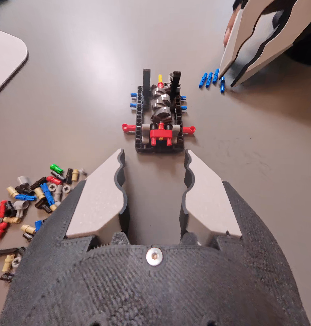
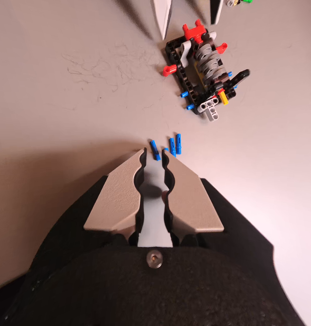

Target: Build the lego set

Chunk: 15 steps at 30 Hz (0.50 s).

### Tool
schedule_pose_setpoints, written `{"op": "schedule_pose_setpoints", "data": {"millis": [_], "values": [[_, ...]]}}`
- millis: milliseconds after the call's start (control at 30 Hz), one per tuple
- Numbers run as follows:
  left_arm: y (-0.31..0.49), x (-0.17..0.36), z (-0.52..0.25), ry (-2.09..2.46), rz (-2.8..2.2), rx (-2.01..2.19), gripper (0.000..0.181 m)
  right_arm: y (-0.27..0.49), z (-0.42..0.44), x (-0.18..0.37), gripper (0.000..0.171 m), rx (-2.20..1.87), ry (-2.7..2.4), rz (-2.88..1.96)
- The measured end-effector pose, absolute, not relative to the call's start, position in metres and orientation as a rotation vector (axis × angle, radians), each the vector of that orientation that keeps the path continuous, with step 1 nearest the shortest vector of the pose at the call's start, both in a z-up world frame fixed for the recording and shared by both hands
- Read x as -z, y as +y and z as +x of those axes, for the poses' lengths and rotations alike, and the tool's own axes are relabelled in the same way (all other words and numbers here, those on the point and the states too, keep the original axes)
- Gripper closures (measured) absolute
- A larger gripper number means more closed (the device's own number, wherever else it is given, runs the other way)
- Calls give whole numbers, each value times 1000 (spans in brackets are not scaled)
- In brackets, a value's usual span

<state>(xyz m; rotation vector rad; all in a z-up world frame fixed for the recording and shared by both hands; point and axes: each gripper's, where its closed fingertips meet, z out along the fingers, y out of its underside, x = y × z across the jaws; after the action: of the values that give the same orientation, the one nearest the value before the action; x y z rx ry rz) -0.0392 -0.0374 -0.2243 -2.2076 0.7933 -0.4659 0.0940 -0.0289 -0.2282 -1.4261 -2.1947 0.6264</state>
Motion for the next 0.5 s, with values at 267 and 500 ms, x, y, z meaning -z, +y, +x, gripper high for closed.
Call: {"op": "schedule_pose_setpoints", "data": {"millis": [267, 500], "values": [[-34, 232, -32, 829, -2239, 386, 123, -1, 54, 187, 156, -780, -1780, -1423], [-40, 226, -24, 656, -2299, 559, 124, -1, 25, 195, 155, -707, -1696, -1429]]}}
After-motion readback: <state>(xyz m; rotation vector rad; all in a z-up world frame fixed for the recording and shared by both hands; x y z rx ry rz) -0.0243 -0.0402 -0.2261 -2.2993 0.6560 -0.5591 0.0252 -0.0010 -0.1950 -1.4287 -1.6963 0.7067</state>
